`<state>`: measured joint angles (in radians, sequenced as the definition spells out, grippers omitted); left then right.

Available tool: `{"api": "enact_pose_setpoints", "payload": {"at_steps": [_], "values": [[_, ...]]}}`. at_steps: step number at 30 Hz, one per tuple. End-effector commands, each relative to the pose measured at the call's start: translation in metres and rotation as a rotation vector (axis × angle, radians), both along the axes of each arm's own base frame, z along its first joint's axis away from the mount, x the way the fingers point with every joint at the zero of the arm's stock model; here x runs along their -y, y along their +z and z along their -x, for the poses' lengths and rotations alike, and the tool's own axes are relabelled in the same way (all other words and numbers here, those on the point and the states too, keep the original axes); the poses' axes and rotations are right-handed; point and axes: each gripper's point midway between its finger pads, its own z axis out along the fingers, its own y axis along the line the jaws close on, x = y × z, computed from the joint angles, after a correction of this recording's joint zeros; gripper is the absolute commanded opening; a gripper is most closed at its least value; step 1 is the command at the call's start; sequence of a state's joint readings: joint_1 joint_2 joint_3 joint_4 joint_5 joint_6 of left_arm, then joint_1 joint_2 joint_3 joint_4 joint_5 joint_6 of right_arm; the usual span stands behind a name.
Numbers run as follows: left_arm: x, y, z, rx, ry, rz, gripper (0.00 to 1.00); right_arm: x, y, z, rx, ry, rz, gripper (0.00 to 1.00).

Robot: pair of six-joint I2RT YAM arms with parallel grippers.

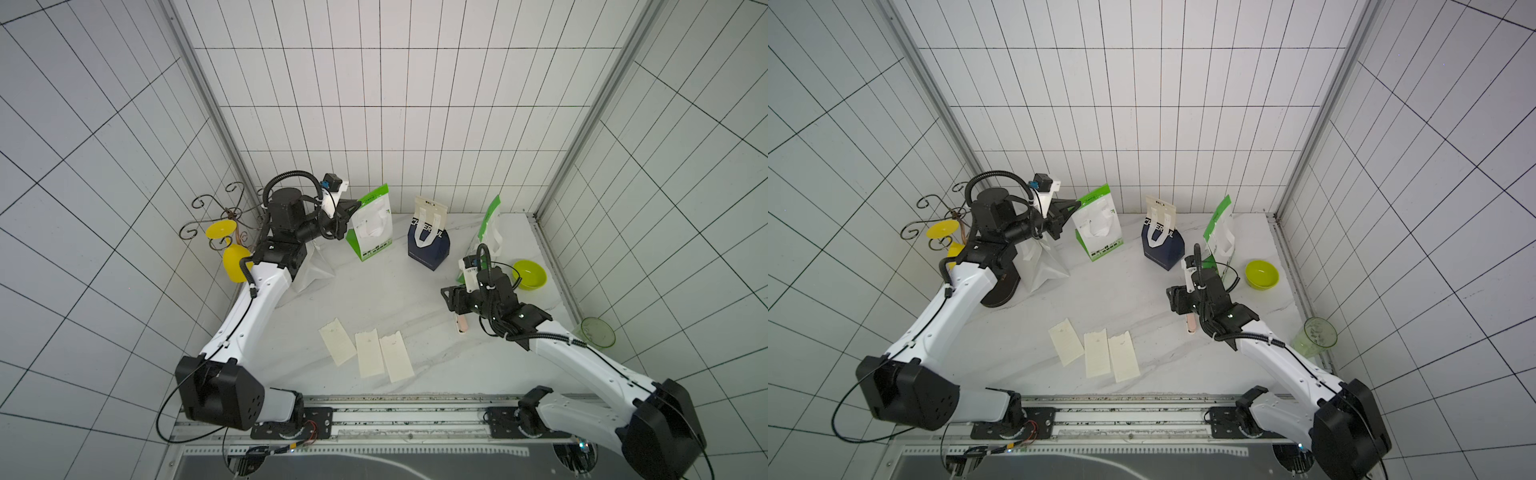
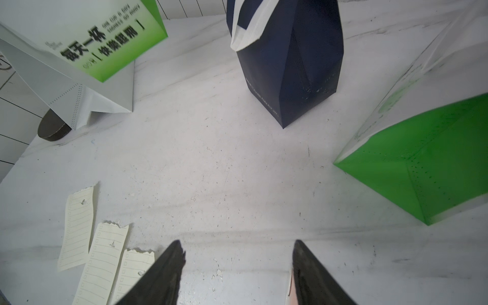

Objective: Staple the receipts to the bags
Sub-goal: Place the takeout bag at the center of the board.

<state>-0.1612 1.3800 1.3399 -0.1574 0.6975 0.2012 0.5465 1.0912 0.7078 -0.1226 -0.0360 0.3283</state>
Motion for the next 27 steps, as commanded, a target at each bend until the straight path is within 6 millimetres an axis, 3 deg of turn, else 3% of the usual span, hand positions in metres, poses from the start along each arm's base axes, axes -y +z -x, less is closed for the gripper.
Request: {"api": "enact_pose_setpoints", "payload": {"at_steps": [1,9,14,22,23,25,27], "values": [[0.028,-0.024,0.027,-0.038,-0.179,0.0,0.0,-0.004,0.029,0.001,0.056,0.0,-0.061,0.66],[0.079,-0.083,0.044,-0.108,-0.302,-0.045,0.0,-0.003,0.025,0.015,0.047,0.016,-0.074,0.66],[0.083,-0.103,0.041,-0.127,-0.322,-0.043,0.0,-0.002,0.021,0.02,0.044,0.019,-0.074,0.66],[0.082,-0.118,0.03,-0.155,-0.277,-0.048,0.0,-0.005,0.022,0.025,0.039,0.037,-0.07,0.66],[0.081,-0.119,0.029,-0.167,-0.267,-0.05,0.05,-0.006,0.021,0.027,0.034,0.042,-0.067,0.66],[0.08,-0.117,0.029,-0.178,-0.259,-0.058,0.31,-0.006,0.019,0.029,0.023,0.049,-0.064,0.66],[0.078,-0.112,0.028,-0.179,-0.238,-0.049,0.45,-0.009,0.016,0.032,0.007,0.06,-0.063,0.66]]}}
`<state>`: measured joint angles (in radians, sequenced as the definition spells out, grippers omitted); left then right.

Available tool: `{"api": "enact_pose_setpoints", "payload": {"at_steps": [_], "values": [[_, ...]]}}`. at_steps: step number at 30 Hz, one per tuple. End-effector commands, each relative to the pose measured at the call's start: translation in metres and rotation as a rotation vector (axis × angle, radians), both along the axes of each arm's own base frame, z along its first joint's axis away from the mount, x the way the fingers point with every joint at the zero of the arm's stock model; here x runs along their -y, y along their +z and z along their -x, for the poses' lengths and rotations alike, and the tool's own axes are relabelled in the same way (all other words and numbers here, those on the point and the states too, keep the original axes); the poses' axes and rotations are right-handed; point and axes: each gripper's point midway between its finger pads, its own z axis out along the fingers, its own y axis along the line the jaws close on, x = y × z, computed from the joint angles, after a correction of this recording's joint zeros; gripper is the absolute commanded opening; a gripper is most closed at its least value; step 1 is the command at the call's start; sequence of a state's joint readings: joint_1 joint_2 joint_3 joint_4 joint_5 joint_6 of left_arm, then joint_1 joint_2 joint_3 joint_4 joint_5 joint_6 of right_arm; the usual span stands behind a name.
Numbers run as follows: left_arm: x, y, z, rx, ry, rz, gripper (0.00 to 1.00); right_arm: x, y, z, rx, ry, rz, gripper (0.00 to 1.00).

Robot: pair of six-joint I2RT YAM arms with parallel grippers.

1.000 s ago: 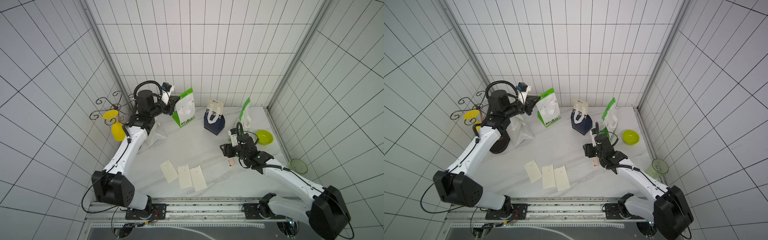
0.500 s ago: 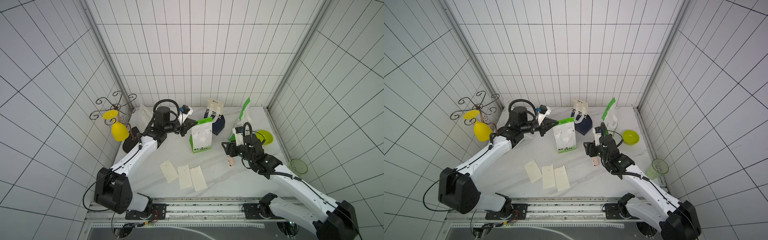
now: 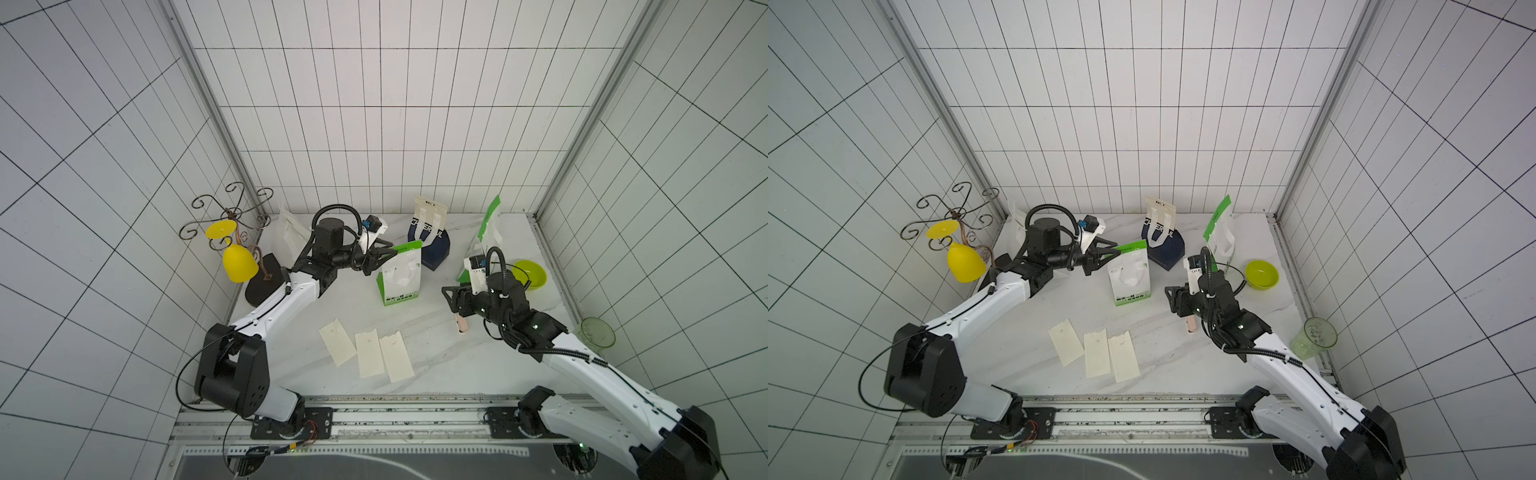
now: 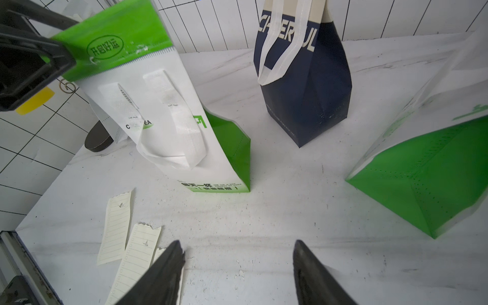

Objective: Staple the receipts to the bags
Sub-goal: Place the takeout bag at the center of the board, then pick up the receipt from the center of the board.

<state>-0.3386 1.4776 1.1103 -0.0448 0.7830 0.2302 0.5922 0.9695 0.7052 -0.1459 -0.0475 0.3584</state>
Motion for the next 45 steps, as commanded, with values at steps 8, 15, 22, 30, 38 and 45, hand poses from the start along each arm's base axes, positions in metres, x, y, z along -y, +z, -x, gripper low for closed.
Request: {"api": "enact_pose_setpoints", "payload": {"at_steps": [8,15,22,30,38,45], "values": [[-0.012,0.034,-0.002,0.047,0.098,0.05,0.71,-0.025,-0.024,0.038,-0.102,0.184,0.022,0.66],[-0.045,0.111,0.025,0.179,0.29,0.28,0.8,-0.072,-0.059,0.081,-0.164,0.399,0.006,0.62],[-0.084,0.127,0.049,0.1,0.482,0.461,0.8,-0.104,-0.098,0.079,-0.216,0.469,-0.02,0.61],[-0.121,0.107,0.067,0.003,0.663,0.537,0.82,-0.109,-0.15,0.064,-0.302,0.423,0.07,0.6],[-0.119,0.098,0.067,-0.025,0.656,0.518,0.82,-0.126,-0.173,0.061,-0.323,0.487,0.081,0.55],[-0.116,0.09,0.063,-0.039,0.652,0.503,0.81,-0.139,-0.179,0.07,-0.355,0.563,0.054,0.5]]}}
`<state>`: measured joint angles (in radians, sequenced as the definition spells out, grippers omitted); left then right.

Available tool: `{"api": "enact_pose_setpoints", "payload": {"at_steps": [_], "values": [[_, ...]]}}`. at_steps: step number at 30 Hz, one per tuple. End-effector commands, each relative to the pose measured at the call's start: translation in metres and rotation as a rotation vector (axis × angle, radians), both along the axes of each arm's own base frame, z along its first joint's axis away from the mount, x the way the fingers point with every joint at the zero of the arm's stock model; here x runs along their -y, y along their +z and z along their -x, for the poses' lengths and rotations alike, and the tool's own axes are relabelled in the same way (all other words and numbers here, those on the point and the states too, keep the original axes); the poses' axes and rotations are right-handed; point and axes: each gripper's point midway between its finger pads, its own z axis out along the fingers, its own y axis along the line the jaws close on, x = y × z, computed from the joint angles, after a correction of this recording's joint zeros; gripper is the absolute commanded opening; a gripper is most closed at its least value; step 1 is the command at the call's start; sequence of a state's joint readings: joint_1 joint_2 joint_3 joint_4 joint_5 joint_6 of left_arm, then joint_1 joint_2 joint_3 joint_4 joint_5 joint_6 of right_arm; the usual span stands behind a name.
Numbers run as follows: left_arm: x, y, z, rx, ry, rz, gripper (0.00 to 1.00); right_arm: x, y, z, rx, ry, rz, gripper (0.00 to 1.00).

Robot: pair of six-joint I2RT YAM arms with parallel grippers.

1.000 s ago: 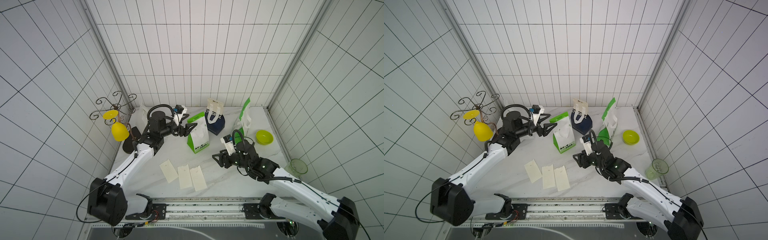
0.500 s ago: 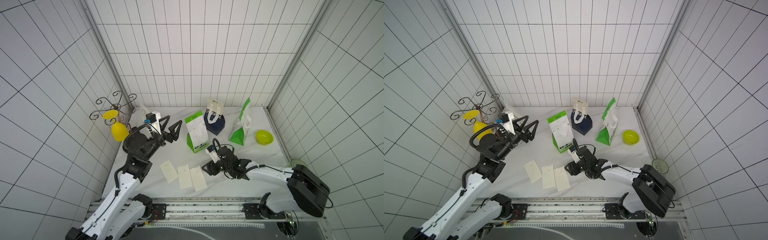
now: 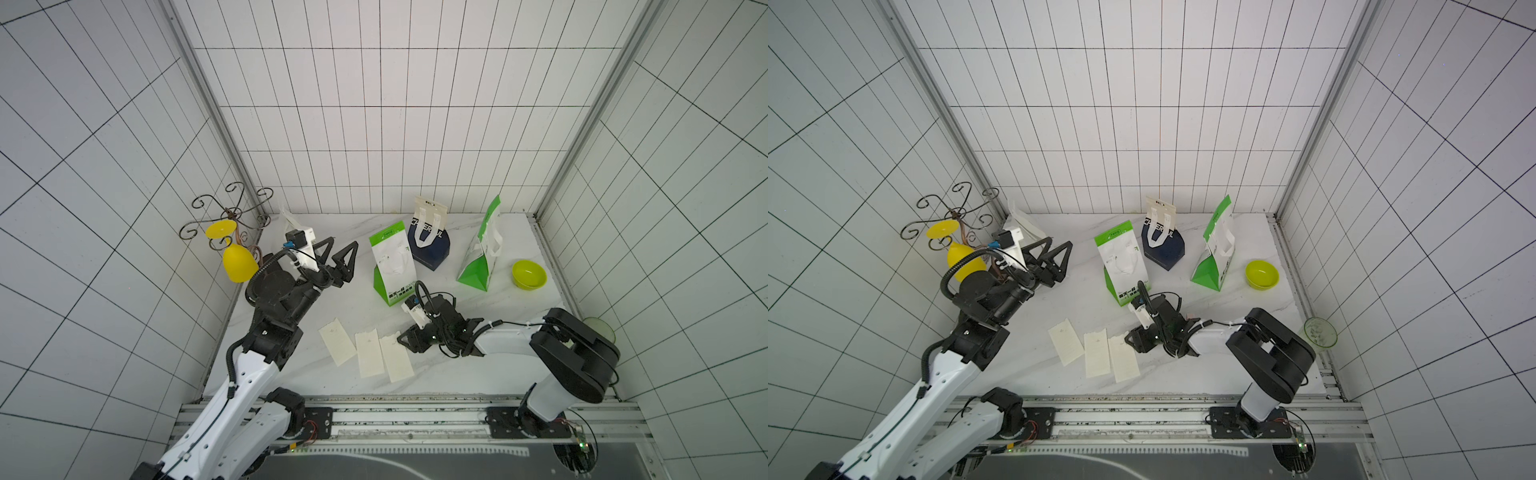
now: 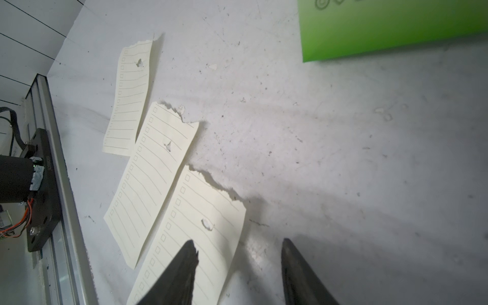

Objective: Staple the receipts to the bags
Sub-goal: Pick up the receipt from the center of the board.

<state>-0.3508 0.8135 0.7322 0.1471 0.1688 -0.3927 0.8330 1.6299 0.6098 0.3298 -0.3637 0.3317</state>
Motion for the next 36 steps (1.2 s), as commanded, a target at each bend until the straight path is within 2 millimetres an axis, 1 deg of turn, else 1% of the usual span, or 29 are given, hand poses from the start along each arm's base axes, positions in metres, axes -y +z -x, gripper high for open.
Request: {"api": "enact_pose_setpoints", "payload": {"at_steps": [1,4,7,9,11,12,13,15,18,21,23,25,28,32,36], "values": [[0.001,-0.009,-0.001,-0.029,-0.002,0.002,0.81,-0.01,-0.007,0.01,-0.044,0.065,0.007,0.5],[0.002,-0.01,-0.002,-0.033,-0.004,0.0,0.81,-0.014,-0.015,0.014,-0.056,0.083,0.025,0.46],[0.002,-0.011,-0.002,-0.035,-0.006,0.002,0.81,-0.014,-0.021,0.014,-0.058,0.08,0.038,0.35],[0.002,-0.009,-0.003,-0.033,-0.003,0.004,0.81,-0.014,-0.021,0.014,-0.056,0.081,0.037,0.26],[0.002,-0.01,-0.003,-0.037,-0.002,0.004,0.81,-0.014,-0.018,0.013,-0.043,0.08,0.026,0.14],[0.003,-0.011,-0.003,-0.037,-0.007,0.0,0.81,-0.015,-0.014,0.012,-0.031,0.079,0.013,0.05],[0.004,-0.012,-0.004,-0.041,-0.012,-0.002,0.81,-0.016,-0.008,0.011,-0.013,0.077,-0.002,0.0],[0.007,-0.015,-0.004,-0.059,-0.029,-0.002,0.81,-0.015,0.008,0.007,0.035,0.064,-0.023,0.0],[0.017,-0.019,-0.001,-0.09,-0.088,-0.005,0.81,-0.008,0.041,0.0,0.121,0.036,-0.051,0.0],[0.032,-0.027,0.004,-0.126,-0.162,-0.005,0.8,0.002,0.068,-0.001,0.18,0.012,-0.08,0.0],[0.044,-0.033,0.012,-0.14,-0.213,-0.01,0.8,0.012,0.082,-0.001,0.203,-0.008,-0.096,0.0],[0.057,-0.042,0.021,-0.156,-0.262,-0.028,0.8,0.02,0.099,-0.001,0.234,-0.031,-0.126,0.0],[0.073,-0.051,0.034,-0.164,-0.321,-0.066,0.8,0.031,0.126,0.001,0.276,-0.044,-0.178,0.0],[0.085,-0.059,0.044,-0.184,-0.397,-0.1,0.81,0.038,0.163,0.009,0.318,-0.017,-0.256,0.0],[0.094,-0.067,0.061,-0.186,-0.505,-0.151,0.81,0.043,0.206,0.02,0.361,0.022,-0.355,0.0]]}}
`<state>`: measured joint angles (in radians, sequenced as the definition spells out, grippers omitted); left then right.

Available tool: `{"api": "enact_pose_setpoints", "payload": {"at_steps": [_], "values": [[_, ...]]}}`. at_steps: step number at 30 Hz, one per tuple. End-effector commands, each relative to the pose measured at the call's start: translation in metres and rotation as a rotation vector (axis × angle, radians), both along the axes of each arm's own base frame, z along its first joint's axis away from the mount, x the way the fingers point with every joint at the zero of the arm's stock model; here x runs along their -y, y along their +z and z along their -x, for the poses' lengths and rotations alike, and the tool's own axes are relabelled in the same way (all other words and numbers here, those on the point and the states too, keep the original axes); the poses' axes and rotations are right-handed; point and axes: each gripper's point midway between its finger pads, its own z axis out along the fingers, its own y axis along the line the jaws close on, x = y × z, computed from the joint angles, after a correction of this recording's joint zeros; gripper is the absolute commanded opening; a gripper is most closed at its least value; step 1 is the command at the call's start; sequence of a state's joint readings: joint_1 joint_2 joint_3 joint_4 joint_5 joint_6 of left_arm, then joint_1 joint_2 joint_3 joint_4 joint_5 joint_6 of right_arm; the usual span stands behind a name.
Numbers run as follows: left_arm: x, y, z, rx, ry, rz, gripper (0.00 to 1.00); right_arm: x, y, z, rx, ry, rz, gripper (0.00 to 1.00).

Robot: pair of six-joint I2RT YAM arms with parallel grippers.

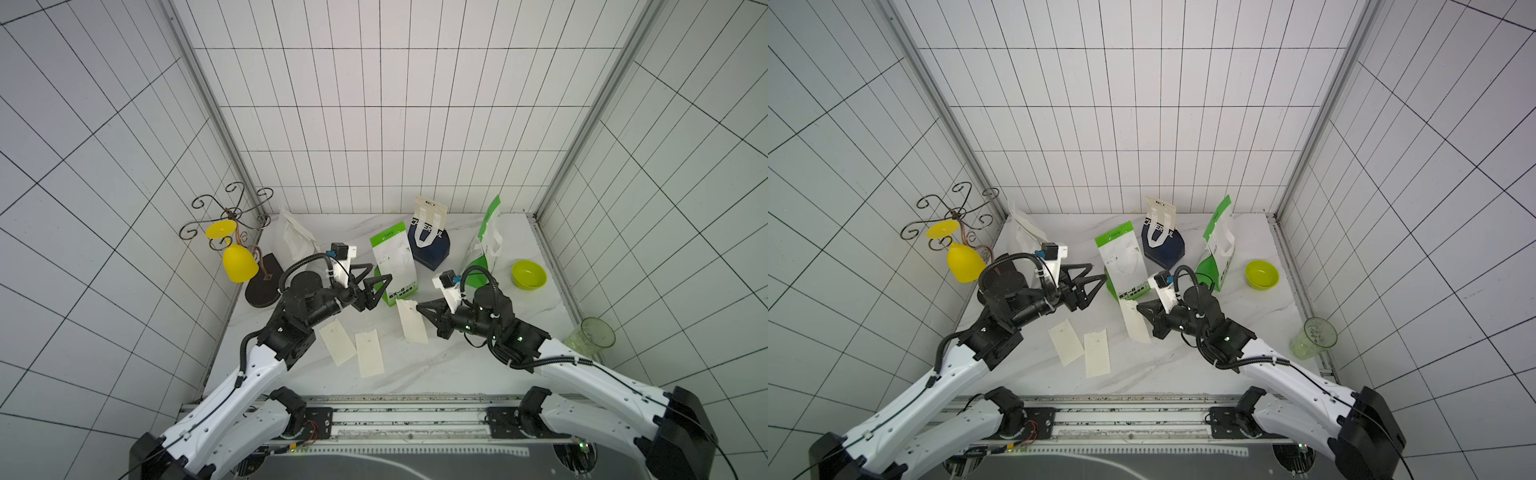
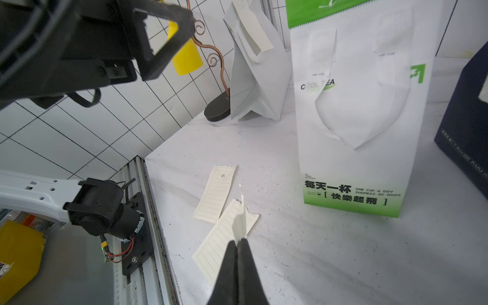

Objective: Staple the receipts to the bags
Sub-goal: Pick up the receipt from the center of the board.

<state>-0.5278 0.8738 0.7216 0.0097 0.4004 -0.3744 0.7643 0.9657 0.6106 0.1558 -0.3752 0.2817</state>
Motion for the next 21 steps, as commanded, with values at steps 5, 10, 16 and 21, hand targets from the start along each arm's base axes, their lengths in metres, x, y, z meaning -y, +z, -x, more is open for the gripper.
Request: {"api": "enact_pose_setpoints", "payload": {"at_steps": [5,10,16,21], "values": [[0.027,-0.018,0.038,0.0,-0.244,-0.059,0.82,0.001,0.05,0.033,0.026,0.166,-0.106,0.0],[0.038,-0.029,0.044,-0.033,-0.298,-0.09,0.8,0.0,0.085,0.047,0.064,0.23,-0.197,0.0],[0.055,-0.03,0.067,-0.036,-0.427,-0.083,0.67,0.001,0.106,0.04,0.09,0.212,-0.229,0.0],[0.058,-0.033,0.074,-0.042,-0.459,-0.085,0.49,0.002,0.112,0.032,0.101,0.175,-0.235,0.0]]}}
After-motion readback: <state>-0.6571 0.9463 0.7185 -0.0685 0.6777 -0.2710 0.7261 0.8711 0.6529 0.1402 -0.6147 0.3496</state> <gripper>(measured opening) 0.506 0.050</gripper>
